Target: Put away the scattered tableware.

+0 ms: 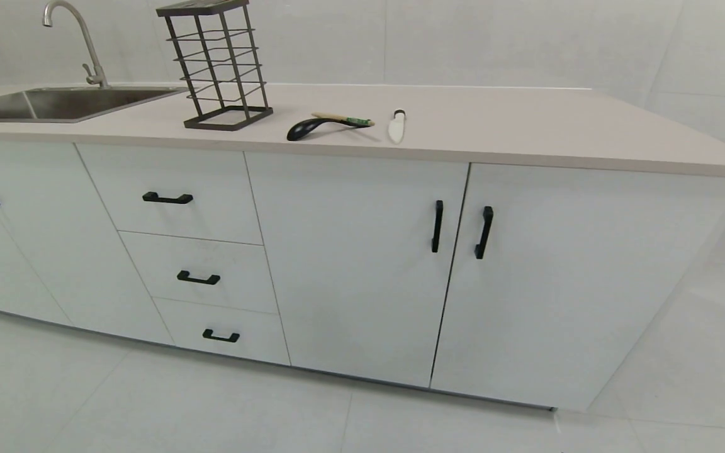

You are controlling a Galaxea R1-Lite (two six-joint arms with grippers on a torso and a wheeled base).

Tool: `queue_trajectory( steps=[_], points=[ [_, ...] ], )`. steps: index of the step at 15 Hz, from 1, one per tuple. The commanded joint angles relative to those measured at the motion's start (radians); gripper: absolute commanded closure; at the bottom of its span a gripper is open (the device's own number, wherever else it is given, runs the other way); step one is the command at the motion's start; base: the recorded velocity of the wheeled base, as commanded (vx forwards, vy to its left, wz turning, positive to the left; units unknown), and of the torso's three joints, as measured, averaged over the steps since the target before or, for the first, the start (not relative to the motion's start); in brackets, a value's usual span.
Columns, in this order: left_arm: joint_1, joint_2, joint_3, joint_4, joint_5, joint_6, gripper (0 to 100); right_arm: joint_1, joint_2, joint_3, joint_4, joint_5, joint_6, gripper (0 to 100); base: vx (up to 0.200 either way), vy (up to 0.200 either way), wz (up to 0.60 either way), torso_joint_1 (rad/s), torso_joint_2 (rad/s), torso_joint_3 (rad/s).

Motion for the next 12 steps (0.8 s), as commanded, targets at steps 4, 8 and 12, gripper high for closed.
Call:
queue_trajectory(
  steps=[4, 8, 12],
  points=[
    [0.000, 0.000, 0.000, 0.000, 0.000, 0.002, 0, 0.000, 0.002, 0.000, 0.000, 0.001, 0.000, 100, 0.150, 0.200, 0.00, 0.000, 0.00, 0.004],
    [0.000, 0.000, 0.000, 0.000, 0.000, 0.003, 0, 0.000, 0.002, 0.000, 0.000, 0.001, 0.000, 100, 0.000, 0.200, 0.00, 0.007, 0.00, 0.002],
    [0.000, 0.000, 0.000, 0.000, 0.000, 0.002, 0, 0.000, 0.002, 0.000, 0.000, 0.001, 0.000, 100, 0.000, 0.200, 0.00, 0.000, 0.00, 0.002]
  ],
)
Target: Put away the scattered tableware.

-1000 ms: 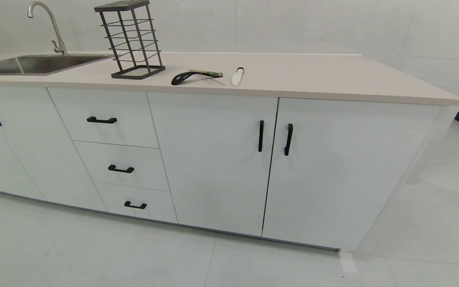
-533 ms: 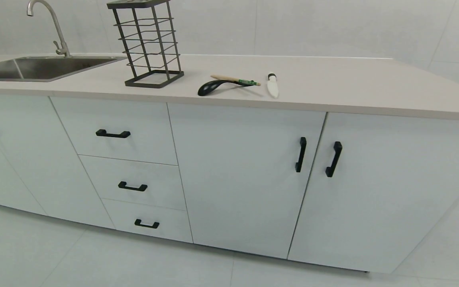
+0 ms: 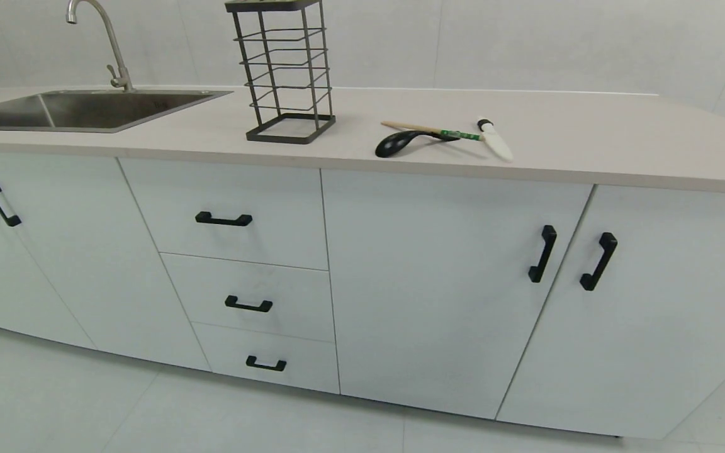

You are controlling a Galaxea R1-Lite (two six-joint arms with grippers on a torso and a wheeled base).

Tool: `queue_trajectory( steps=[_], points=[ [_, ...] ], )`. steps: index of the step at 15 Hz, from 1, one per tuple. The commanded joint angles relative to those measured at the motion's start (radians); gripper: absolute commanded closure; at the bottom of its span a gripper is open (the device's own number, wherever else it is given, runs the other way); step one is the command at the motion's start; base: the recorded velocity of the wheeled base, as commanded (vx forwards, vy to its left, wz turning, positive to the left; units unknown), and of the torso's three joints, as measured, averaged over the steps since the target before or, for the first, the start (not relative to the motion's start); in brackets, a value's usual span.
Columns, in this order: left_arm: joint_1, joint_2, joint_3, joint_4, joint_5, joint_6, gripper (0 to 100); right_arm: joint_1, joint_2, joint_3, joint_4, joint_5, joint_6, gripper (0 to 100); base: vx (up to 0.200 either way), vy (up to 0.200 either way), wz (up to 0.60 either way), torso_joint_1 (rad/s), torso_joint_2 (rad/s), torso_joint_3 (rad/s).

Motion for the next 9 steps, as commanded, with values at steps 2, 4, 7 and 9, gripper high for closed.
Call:
queue_trajectory(
  steps=[2, 4, 7, 9],
  points=[
    [0.000, 0.000, 0.000, 0.000, 0.000, 0.000, 0, 0.000, 0.002, 0.000, 0.000, 0.001, 0.000, 100, 0.200, 0.200, 0.00, 0.000, 0.00, 0.002],
    [0.000, 0.000, 0.000, 0.000, 0.000, -0.002, 0, 0.000, 0.002, 0.000, 0.000, 0.001, 0.000, 100, 0.100, 0.200, 0.00, 0.000, 0.00, 0.005],
    [0.000, 0.000, 0.000, 0.000, 0.001, 0.000, 0, 0.000, 0.002, 0.000, 0.000, 0.001, 0.000, 100, 0.000, 0.067, 0.00, 0.002, 0.00, 0.001],
    [0.000, 0.000, 0.000, 0.000, 0.001, 0.000, 0, 0.000, 0.002, 0.000, 0.000, 0.001, -0.002, 100, 0.000, 0.000, 0.00, 0.000, 0.00, 0.000]
  ],
)
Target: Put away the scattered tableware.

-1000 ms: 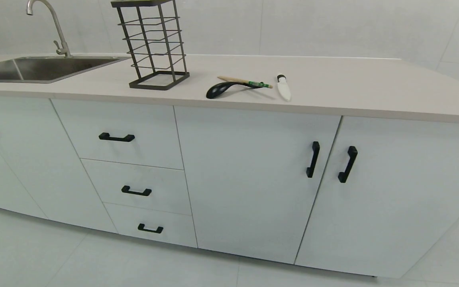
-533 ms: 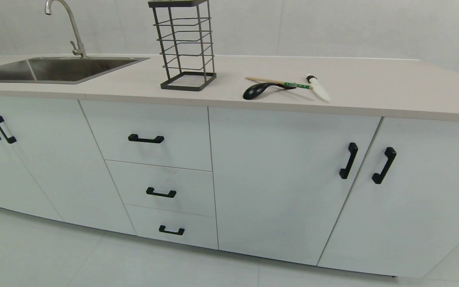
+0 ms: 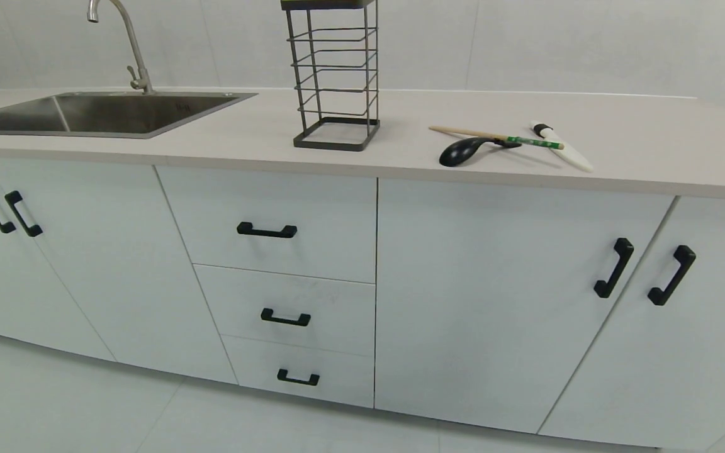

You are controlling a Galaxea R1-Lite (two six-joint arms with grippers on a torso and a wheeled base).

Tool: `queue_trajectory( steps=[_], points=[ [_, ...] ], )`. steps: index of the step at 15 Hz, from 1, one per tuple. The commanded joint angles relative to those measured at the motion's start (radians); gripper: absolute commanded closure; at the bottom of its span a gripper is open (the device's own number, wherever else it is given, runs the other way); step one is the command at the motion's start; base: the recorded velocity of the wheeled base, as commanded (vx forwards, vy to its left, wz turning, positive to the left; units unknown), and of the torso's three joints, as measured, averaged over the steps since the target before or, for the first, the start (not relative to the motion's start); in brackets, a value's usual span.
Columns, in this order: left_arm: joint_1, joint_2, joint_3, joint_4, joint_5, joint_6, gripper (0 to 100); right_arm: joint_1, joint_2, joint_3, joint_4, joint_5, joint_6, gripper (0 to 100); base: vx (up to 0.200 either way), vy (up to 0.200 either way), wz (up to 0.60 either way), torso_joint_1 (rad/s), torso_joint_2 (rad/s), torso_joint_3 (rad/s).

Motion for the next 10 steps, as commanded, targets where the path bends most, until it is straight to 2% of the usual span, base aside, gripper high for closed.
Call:
queue_trajectory(
  steps=[1, 4, 10],
  points=[
    [0.000, 0.000, 0.000, 0.000, 0.000, 0.000, 0, 0.000, 0.002, 0.000, 0.000, 0.000, -0.001, 100, 0.000, 0.000, 0.60, 0.002, 0.01, 0.002],
    [0.000, 0.000, 0.000, 0.000, -0.001, 0.002, 0, 0.000, 0.002, 0.000, 0.000, 0.001, -0.001, 100, 0.000, 0.000, 0.60, 0.002, 0.00, 0.001],
    [0.000, 0.000, 0.000, -0.002, -0.001, 0.009, 0, 0.000, 0.002, 0.000, 0.000, 0.001, 0.000, 100, 0.000, 0.000, 0.00, 0.000, 0.00, 0.000]
  ],
)
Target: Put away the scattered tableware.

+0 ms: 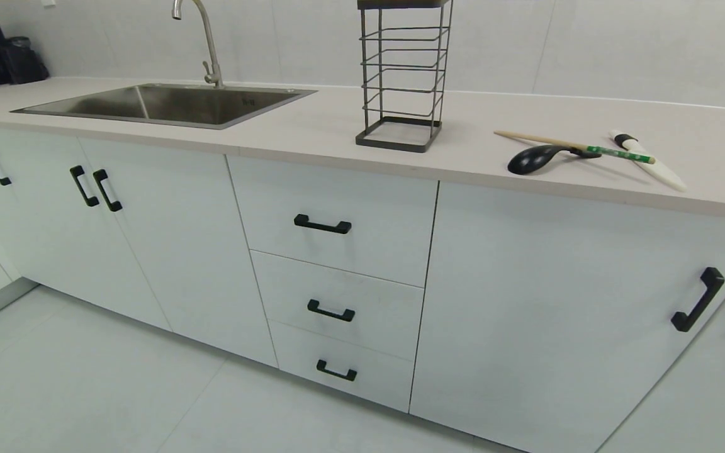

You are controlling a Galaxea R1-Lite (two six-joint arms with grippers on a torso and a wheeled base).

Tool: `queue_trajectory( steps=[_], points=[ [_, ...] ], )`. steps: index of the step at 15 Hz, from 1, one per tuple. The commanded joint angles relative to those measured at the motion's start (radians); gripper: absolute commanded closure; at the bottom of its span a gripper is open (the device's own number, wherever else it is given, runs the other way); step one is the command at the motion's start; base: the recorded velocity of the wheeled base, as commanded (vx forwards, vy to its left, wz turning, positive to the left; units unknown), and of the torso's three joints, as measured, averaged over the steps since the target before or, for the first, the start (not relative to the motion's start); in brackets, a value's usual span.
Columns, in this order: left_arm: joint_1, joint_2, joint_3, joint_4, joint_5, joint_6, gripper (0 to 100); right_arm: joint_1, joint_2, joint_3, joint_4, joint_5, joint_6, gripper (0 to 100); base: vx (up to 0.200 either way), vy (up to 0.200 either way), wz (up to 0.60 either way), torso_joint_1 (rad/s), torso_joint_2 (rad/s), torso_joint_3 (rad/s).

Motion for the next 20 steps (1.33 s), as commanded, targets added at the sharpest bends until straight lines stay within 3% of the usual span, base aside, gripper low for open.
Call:
queue_trajectory(
  steps=[1, 4, 5, 6, 7, 8, 10, 11, 12, 14, 16, 19, 20],
  points=[
    [0.000, 0.000, 0.000, -0.001, -0.001, -0.003, 0, 0.000, 0.002, 0.000, 0.000, 0.001, 0.000, 100, 0.000, 0.000, 0.00, 0.000, 0.00, 0.000],
    [-0.001, 0.000, 0.000, -0.001, -0.009, 0.009, 0, 0.000, 0.002, -0.002, 0.000, -0.001, 0.003, 100, 0.000, 0.000, 0.00, 0.000, 0.00, 0.000],
    [0.000, 0.000, 0.000, -0.009, -0.047, 0.019, 0, 0.000, 0.002, -0.002, 0.000, -0.001, 0.017, 100, 0.000, 0.000, 0.00, 0.000, 0.00, 0.000],
    [0.000, 0.000, -0.037, -0.118, -0.061, 0.011, 0, 0.000, 0.002, -0.002, 0.000, -0.001, 0.018, 100, 0.000, 0.000, 0.00, 0.000, 0.00, 0.000],
    [0.000, 0.028, -0.137, -0.230, -0.074, 0.016, 0, 0.000, 0.002, -0.002, 0.000, -0.001, 0.018, 100, 0.000, 0.000, 0.00, 0.000, 0.00, 0.000],
    [0.000, 0.072, -0.183, -0.225, -0.087, 0.016, 0, 0.000, 0.002, -0.002, 0.000, -0.001, 0.018, 100, 0.000, 0.000, 0.00, 0.000, 0.00, 0.000],
    [-0.006, 0.152, -0.213, -0.194, -0.201, 0.025, 0, 0.000, 0.002, -0.002, 0.000, -0.001, 0.015, 100, 0.000, 0.000, 0.00, 0.000, 0.00, 0.000],
    [-0.009, 0.227, -0.216, -0.184, -0.296, 0.025, 0, 0.000, 0.002, -0.002, 0.000, -0.001, 0.014, 100, 0.000, 0.000, 0.00, 0.000, 0.00, 0.000],
    [-0.009, 0.270, -0.221, -0.184, -0.334, 0.025, 0, 0.000, 0.002, 0.000, 0.000, -0.001, 0.014, 100, 0.000, 0.000, 0.00, 0.000, 0.00, 0.000],
    [-0.010, 0.468, -0.245, -0.190, -0.478, 0.045, 0, 0.000, 0.002, -0.002, 0.000, -0.001, 0.014, 100, 0.000, 0.000, 0.00, 0.000, 0.00, 0.000],
    [-0.010, 0.618, -0.242, -0.188, -0.517, 0.135, 0, 0.000, 0.002, -0.002, 0.000, -0.001, 0.014, 100, 0.000, 0.000, 0.00, 0.000, 0.00, 0.000],
    [-0.018, 0.871, -0.245, -0.197, -0.517, 0.338, 0, 0.000, 0.002, 0.000, 0.000, -0.001, 0.014, 100, 0.000, 0.000, 0.00, 0.000, 0.00, 0.000],
    [-0.017, 0.966, -0.245, -0.210, -0.514, 0.428, 0, 0.000, 0.002, -0.002, 0.000, -0.001, 0.014, 100, 0.000, 0.000, 0.00, 0.000, 0.00, 0.000]
  ],
)
